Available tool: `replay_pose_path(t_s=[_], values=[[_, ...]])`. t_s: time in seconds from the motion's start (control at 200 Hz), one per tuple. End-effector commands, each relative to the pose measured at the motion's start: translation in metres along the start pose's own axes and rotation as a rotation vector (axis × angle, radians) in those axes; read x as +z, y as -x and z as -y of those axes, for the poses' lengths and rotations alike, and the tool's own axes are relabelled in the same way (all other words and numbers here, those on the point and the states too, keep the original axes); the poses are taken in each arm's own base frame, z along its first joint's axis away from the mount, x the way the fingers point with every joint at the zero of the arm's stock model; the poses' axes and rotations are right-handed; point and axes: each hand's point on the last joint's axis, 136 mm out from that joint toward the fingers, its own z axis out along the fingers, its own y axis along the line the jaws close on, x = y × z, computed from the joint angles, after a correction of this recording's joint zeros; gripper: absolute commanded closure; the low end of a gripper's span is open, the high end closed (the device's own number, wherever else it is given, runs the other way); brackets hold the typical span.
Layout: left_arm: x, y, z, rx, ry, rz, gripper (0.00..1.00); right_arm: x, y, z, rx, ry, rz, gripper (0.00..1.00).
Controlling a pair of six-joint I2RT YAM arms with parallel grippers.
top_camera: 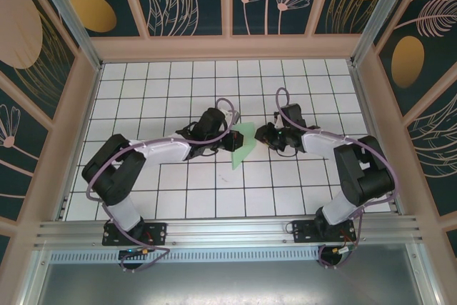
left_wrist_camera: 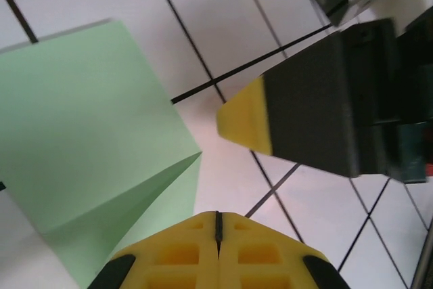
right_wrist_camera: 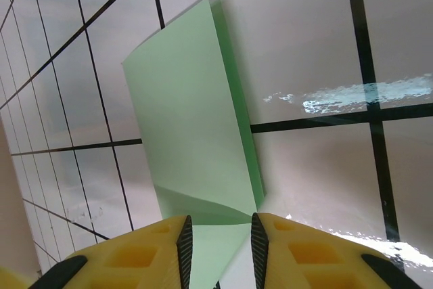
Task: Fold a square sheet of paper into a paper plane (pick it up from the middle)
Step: Third fold the triangle at the center of the table.
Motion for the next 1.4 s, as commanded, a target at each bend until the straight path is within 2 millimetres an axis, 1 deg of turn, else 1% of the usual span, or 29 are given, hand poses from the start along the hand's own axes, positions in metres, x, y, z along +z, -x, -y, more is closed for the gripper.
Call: replay_pose_path(t_s=[0.0,0.155,0.28,0.395,0.555,0.786,0.871,0.981,1.171,1.301,1.396], values=[[0.011,-0.022,-0.024,-0.012,0.076,-0.076,0.94,0.005,-0.005,0.001,0.015,0.028,-0.024,0.67],[0.019,-0.031,-0.031,-0.018,0.087,-0.098,0.94,0.007,-0.008,0.003,0.019,0.026,-0.032,0.64],[0.023,-0.036,-0.044,-0.020,0.136,-0.104,0.95,0.010,-0.010,0.006,0.023,0.027,-0.045,0.63],[0.025,-0.042,-0.054,-0.018,0.166,-0.119,0.95,0.013,-0.007,0.005,0.015,0.030,-0.044,0.63],[0.027,-0.051,-0.058,-0.020,0.166,-0.137,0.96,0.018,0.000,0.002,0.001,0.027,-0.049,0.63],[0.029,-0.058,-0.059,-0.015,0.156,-0.161,0.96,0.026,0.003,-0.002,-0.005,0.043,-0.072,0.63],[0.030,-0.058,-0.058,-0.011,0.151,-0.163,0.96,0.028,0.003,-0.004,-0.006,0.056,-0.086,0.63],[0.028,-0.057,-0.058,-0.006,0.154,-0.155,0.96,0.029,0.003,-0.002,-0.007,0.040,-0.083,0.62],[0.019,-0.048,-0.055,0.007,0.162,-0.115,0.92,0.018,0.013,0.002,-0.024,-0.007,-0.036,0.61],[0.016,-0.042,-0.054,0.013,0.170,-0.082,0.90,0.021,0.013,0.004,-0.021,-0.005,-0.051,0.61],[0.017,-0.043,-0.053,0.018,0.165,-0.093,0.89,0.026,0.012,-0.001,-0.021,0.033,-0.078,0.61]])
